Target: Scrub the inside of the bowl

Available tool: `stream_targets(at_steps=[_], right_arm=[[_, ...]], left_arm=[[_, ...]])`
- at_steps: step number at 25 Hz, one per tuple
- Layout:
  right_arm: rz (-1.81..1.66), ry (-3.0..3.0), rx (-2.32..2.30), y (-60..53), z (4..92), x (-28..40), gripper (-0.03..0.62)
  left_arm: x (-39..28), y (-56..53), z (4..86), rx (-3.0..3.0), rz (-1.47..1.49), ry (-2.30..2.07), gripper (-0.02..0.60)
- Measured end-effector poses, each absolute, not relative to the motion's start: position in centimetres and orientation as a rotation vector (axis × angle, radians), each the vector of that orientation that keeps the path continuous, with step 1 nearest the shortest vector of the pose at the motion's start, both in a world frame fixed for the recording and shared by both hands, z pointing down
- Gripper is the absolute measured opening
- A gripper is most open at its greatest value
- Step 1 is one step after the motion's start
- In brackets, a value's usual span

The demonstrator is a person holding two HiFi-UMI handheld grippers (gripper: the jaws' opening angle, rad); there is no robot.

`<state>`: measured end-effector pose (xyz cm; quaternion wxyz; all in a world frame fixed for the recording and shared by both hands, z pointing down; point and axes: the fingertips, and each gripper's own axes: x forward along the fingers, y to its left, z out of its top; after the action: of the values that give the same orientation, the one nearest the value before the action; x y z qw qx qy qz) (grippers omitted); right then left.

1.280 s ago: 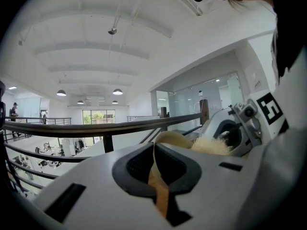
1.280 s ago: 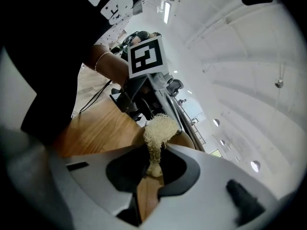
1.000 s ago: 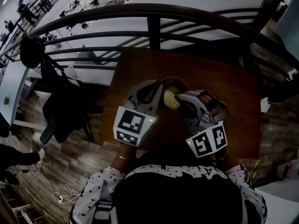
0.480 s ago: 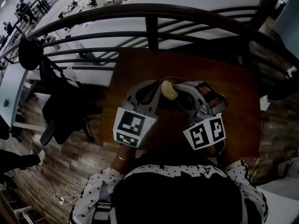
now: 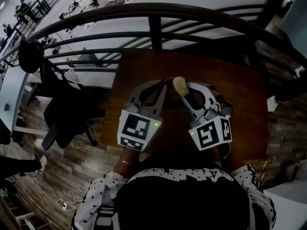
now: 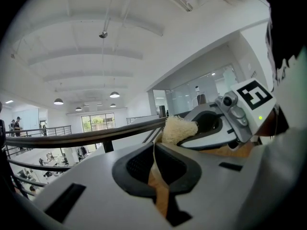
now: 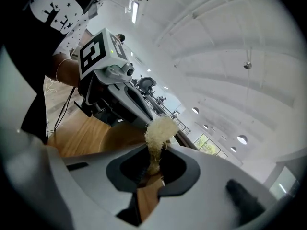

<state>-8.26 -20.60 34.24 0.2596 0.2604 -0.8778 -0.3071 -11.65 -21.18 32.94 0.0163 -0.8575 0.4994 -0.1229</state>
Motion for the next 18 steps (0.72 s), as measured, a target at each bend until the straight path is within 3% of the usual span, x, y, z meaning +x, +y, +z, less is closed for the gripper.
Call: stream_targets(at_steps=[18], right_arm=[[-0.784,-2.355,0.648,-19.1,36.0,-8.3,0.06]], left_arm=[[-11.7,-21.0,32.2,-2.641,-0.377,1.549,0.023]])
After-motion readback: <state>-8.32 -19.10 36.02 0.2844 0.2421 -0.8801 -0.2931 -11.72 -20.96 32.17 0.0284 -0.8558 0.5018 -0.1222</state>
